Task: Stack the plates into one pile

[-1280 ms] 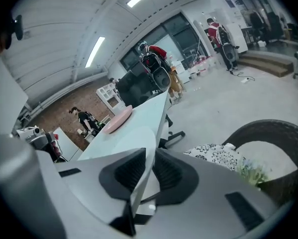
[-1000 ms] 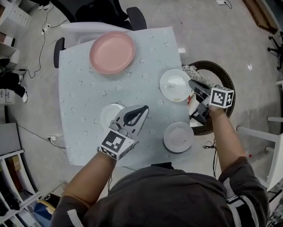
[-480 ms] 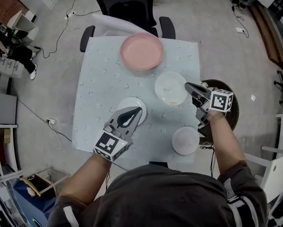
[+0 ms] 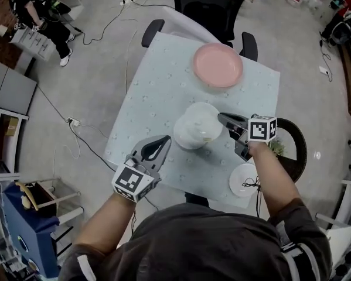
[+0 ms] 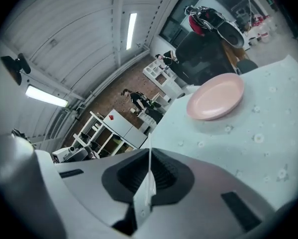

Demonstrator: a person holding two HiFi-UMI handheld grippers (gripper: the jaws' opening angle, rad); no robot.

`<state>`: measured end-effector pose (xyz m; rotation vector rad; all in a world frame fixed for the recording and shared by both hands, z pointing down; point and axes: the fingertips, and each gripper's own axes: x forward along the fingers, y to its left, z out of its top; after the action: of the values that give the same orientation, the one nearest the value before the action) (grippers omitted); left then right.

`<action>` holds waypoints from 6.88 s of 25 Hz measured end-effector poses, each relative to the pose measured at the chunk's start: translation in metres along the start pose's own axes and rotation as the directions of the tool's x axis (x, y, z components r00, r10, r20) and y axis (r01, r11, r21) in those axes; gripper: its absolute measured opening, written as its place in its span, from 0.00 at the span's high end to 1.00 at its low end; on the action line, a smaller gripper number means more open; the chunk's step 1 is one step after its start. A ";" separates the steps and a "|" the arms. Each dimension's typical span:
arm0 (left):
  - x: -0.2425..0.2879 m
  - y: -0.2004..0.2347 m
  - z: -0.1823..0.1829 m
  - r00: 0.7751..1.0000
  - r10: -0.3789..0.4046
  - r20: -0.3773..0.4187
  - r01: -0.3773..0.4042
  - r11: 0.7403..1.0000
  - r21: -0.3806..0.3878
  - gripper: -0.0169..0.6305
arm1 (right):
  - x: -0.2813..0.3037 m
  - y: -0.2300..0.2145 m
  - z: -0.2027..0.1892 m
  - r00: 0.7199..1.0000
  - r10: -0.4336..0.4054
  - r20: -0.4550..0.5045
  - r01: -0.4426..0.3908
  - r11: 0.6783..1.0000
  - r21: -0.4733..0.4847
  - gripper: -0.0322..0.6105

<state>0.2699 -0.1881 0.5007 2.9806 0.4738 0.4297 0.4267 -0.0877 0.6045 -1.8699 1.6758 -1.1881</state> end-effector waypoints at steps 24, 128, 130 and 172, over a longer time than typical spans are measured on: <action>-0.071 0.008 -0.038 0.994 0.109 0.005 -0.108 0.991 -0.073 0.97 | 0.062 -0.038 -0.066 0.923 -0.344 -0.171 0.255 0.882 -0.396 0.62; -0.101 0.002 -0.046 0.997 0.076 0.000 -0.076 0.996 -0.052 0.97 | 0.042 -0.038 -0.077 0.948 -0.307 -0.090 0.309 0.951 0.009 0.90; -0.095 0.004 -0.049 0.998 0.066 -0.010 -0.067 0.996 -0.060 0.97 | 0.043 -0.052 -0.084 0.907 -0.407 -0.110 0.395 0.911 -0.116 0.87; -0.501 0.007 0.047 0.613 0.753 0.239 -0.752 0.649 -0.118 0.97 | 0.208 0.517 -0.051 0.882 0.411 -0.231 -0.414 0.440 -0.797 0.96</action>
<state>-0.1716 -0.3557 0.3266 3.0060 -0.8654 0.0471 0.0477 -0.3886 0.3233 -1.6356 2.8111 -0.1136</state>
